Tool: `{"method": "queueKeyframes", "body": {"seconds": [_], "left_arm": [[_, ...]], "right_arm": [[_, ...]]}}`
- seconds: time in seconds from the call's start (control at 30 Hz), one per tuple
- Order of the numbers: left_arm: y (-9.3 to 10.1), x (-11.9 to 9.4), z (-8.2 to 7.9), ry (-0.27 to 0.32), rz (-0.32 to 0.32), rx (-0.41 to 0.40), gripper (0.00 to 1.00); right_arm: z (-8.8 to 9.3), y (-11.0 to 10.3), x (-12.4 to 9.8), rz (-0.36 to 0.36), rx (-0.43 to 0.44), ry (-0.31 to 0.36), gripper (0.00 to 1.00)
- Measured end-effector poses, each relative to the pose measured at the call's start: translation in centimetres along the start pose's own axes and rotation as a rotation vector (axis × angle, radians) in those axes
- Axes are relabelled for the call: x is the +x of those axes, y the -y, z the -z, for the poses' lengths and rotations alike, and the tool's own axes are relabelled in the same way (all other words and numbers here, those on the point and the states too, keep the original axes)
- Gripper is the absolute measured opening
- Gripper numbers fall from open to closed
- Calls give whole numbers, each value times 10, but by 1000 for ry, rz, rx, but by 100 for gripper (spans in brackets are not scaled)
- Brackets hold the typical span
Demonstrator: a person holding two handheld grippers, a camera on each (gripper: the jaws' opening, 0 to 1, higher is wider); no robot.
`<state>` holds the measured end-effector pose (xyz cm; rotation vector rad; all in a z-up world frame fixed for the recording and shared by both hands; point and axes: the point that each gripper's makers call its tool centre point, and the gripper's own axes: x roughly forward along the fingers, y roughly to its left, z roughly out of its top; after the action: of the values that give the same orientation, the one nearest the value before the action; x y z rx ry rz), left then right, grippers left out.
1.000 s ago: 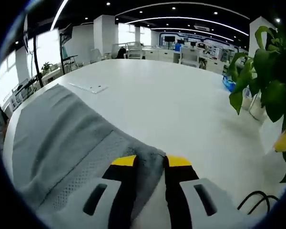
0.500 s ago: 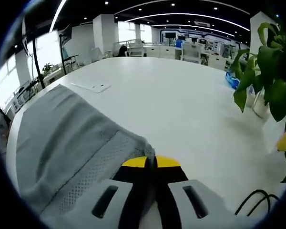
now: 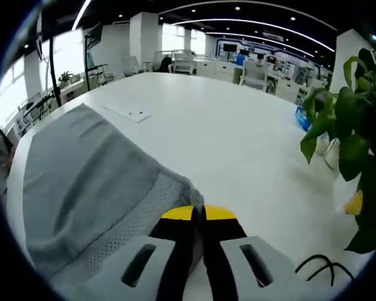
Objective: Fold the towel on the table until its edges align and the towel forms a compact rectangular stack.
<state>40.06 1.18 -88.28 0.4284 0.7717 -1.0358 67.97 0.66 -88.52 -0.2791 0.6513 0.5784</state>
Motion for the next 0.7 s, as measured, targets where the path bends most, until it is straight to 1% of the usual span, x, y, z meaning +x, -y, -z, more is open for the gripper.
{"method": "queueKeyframes", "body": {"seconds": [0.03, 0.17, 0.27, 0.3, 0.33, 0.4, 0.53, 0.7], "left_arm": [[-2, -6, -4, 22, 0, -18, 3], [-11, -18, -10, 55, -10, -54, 3], [-18, -31, -14, 87, -21, -112, 3], [-20, -37, -17, 106, -19, -150, 3], [-21, -44, -20, 118, -20, -171, 3], [-21, -53, -27, 142, -29, -150, 3], [-19, -64, -40, 176, -23, -151, 3], [-17, -75, -54, 224, -8, -185, 3]], "right_arm": [[0, 0, 0, 4, -10, -5, 1], [-12, 0, -7, 16, -18, -5, 1], [-19, 2, -16, 22, -18, -1, 1], [-23, 1, -20, 23, -26, 1, 1], [-25, 1, -23, 26, -33, 2, 1], [-31, 1, -28, 29, -36, 10, 1], [-40, 3, -34, 35, -32, 21, 1], [-53, 7, -42, 42, -36, 37, 1]]}}
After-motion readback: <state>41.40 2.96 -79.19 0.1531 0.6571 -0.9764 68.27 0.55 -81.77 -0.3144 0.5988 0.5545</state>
